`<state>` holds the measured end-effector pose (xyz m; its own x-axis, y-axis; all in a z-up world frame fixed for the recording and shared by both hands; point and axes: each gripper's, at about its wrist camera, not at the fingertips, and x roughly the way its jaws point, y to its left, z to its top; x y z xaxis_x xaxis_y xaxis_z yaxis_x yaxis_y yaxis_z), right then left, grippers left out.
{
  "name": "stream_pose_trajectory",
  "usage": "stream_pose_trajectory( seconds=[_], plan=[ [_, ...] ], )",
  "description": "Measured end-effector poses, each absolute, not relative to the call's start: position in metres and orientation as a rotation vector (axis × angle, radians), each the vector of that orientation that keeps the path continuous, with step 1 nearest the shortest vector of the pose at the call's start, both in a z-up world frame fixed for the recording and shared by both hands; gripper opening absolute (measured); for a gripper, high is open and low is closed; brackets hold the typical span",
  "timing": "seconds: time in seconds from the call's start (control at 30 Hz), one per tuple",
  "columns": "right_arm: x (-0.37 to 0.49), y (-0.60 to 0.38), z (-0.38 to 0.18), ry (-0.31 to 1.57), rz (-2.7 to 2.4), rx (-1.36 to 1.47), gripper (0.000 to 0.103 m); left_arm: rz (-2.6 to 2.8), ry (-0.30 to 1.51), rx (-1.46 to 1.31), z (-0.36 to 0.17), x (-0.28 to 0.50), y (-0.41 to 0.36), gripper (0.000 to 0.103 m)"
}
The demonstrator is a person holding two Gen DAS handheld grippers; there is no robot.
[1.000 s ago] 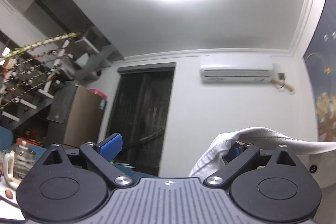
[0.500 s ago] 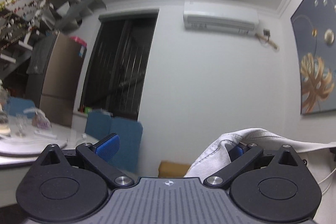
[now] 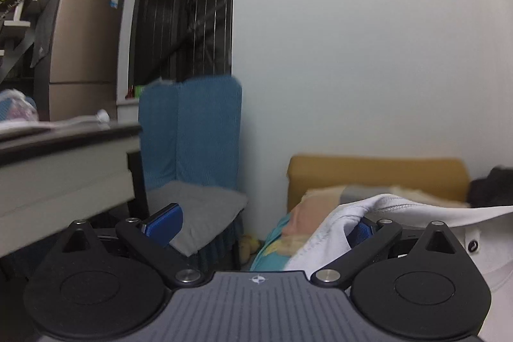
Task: Fold clothes
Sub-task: 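Lift the white T-shirt high with both grippers to shake it open, then lower the T-shirt onto the bed with both grippers and release it flat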
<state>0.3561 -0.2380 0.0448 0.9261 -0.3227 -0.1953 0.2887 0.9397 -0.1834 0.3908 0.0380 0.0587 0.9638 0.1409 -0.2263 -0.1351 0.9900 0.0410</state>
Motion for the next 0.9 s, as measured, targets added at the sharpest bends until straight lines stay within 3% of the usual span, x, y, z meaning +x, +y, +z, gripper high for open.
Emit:
stream_pose_trajectory(
  seconds=[0.2, 0.33, 0.5, 0.9],
  plan=[
    [0.488, -0.233, -0.080, 0.393, -0.221, -0.158, 0.091, 0.181, 0.440, -0.012, -0.062, 0.537, 0.055, 0.103],
    [0.528, -0.226, -0.150, 0.499, -0.186, -0.178, 0.091, 0.165, 0.607, 0.044, -0.136, 0.572, 0.062, 0.103],
    [0.552, -0.232, -0.182, 0.692, -0.155, -0.162, 0.091, 0.116, 0.826, 0.156, -0.190, 0.596, 0.065, 0.103],
    [0.475, -0.242, -0.132, 0.814, -0.070, -0.074, 0.091, -0.021, 0.815, 0.311, -0.103, 0.510, 0.050, 0.103]
  ],
)
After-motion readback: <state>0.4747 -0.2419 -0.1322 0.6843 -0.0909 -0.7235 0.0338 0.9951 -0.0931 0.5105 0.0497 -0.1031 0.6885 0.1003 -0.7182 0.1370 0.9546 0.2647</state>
